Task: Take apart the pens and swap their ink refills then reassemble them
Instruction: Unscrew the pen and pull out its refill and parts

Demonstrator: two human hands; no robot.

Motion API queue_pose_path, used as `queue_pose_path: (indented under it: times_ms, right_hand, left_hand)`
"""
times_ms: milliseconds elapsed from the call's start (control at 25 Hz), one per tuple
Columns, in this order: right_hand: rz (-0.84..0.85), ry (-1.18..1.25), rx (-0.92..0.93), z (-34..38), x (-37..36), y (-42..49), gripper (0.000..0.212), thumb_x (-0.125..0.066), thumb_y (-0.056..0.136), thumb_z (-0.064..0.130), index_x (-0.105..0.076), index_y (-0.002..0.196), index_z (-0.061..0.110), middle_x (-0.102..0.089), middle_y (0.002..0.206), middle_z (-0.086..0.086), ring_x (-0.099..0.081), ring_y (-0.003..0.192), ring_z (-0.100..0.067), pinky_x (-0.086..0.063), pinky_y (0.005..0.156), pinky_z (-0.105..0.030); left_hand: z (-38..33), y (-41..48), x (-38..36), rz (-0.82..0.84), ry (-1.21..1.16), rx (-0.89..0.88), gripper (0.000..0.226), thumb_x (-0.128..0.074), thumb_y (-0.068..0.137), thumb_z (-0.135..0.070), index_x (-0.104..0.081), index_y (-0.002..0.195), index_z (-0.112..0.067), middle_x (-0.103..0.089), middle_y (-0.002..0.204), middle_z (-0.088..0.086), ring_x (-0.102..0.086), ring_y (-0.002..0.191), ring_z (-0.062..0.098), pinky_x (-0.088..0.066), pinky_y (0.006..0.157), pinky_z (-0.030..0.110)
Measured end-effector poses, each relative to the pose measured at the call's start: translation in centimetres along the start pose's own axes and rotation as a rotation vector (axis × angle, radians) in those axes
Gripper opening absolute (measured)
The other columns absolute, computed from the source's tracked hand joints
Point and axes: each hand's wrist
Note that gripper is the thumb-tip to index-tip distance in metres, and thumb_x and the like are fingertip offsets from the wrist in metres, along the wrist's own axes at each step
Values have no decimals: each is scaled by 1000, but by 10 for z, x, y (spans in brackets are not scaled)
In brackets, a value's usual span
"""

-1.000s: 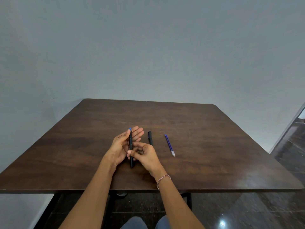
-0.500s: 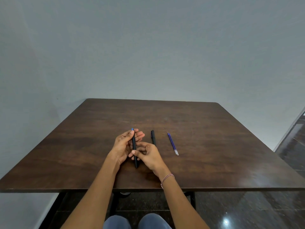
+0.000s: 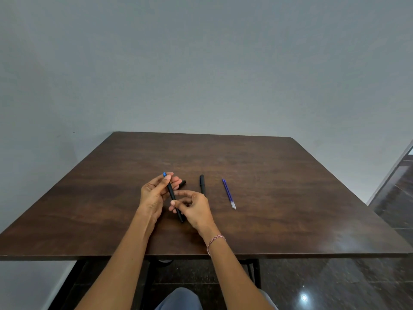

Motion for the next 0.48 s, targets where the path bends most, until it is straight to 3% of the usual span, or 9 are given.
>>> queue_pose_path:
  times_ms: [160,320,480]
  right_hand:
    - [113,21,18,0,5,-2,32,-58,94,17,-58,125,12,-70,79,5,-65,75,-2,-48,70,-14]
    - [120,150,60,1,6,-5,20,-57,94,16,-61,114,15,-68,78,3,-63,75,-3,-50,78,-18]
    - [175,292,16,2,8,-5,20,-51,96,6,-56,115,9,-71,88,-7,-70,79,-10,-56,77,-21]
  left_hand:
    - [2,3,1,38,23,11,17,-62,82,-13,-69,96,-9,-76,82,8,-73,83,19,-58,69,23]
    - [2,5,1,139,-30,58,25,-59,80,-20,-69,102,-12,-75,92,6,-72,88,19,-58,69,25]
    - [3,5,0,173,-44,88,23,-58,81,-17,-75,97,-16,-74,101,10,-70,96,20,-58,71,25]
Point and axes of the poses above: each hand's wrist, its own y-axis towards the middle knuckle, its own x-axis out of the back of the hand, z = x × y
